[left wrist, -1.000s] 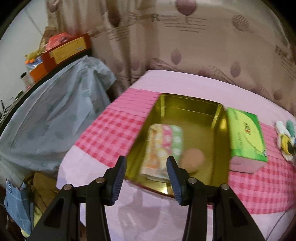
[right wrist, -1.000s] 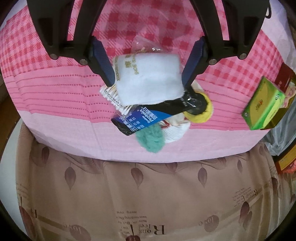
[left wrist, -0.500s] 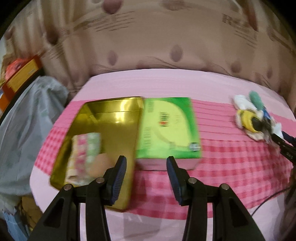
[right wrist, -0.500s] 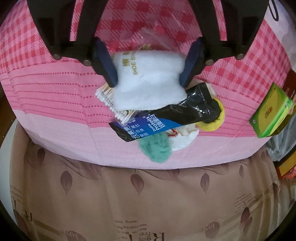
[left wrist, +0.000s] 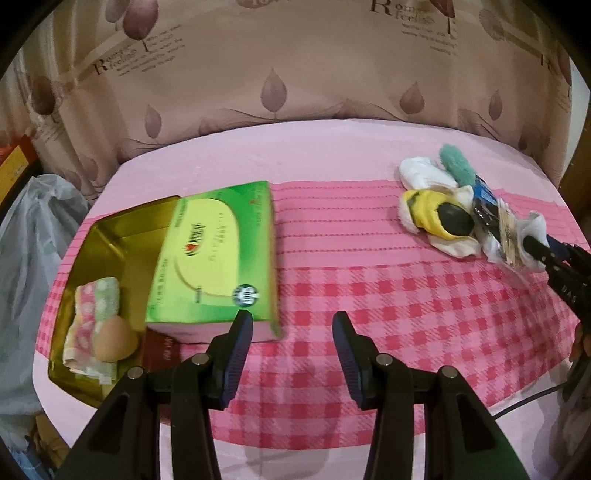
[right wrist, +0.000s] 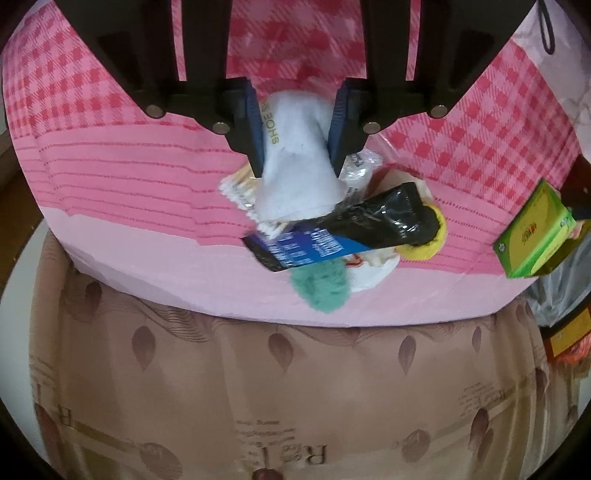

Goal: Organize soft objects
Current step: 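Grasp the yellow-black sponge with the left gripper while the right gripper holds the socks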

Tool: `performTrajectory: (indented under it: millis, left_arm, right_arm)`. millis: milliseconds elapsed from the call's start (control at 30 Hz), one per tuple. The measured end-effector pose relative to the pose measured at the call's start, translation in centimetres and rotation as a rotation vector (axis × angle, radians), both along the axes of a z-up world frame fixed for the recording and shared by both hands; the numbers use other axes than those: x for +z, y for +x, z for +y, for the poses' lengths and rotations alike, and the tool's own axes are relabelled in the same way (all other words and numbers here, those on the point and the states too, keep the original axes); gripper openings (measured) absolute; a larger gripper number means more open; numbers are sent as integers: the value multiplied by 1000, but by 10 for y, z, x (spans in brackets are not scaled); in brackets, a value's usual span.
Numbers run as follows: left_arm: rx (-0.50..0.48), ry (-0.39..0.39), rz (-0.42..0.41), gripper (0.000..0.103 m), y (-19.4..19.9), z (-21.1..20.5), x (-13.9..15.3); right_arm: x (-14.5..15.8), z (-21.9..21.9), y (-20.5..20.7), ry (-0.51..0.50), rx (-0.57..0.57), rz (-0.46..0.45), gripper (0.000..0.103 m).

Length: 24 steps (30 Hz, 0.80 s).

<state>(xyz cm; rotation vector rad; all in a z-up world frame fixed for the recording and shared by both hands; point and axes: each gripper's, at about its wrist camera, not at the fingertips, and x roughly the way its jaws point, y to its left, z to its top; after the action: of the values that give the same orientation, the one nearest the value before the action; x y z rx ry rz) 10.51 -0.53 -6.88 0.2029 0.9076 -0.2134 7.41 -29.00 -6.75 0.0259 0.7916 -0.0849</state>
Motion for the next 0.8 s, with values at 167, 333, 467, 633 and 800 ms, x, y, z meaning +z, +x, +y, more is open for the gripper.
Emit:
performTrajectory:
  millis: [167, 333, 467, 633, 800]
  left_arm:
    - [-2, -36, 25, 46, 8, -6, 1]
    - [-18, -71, 41, 46, 17, -18, 9]
    - [-34, -90, 55, 46, 28, -35, 15]
    - [-44, -148, 122, 46, 49, -62, 18]
    - [0, -230, 210, 46, 76, -89, 17]
  right_arm:
    - [9, -23, -15, -17, -59, -19, 29]
    - [0, -53, -27, -26, -152, 4, 29]
    - [-14, -70, -30, -24, -208, 30, 29]
    - [-21, -82, -30, 19, -238, 37, 29]
    - [-23, -86, -29, 53, -233, 41, 30]
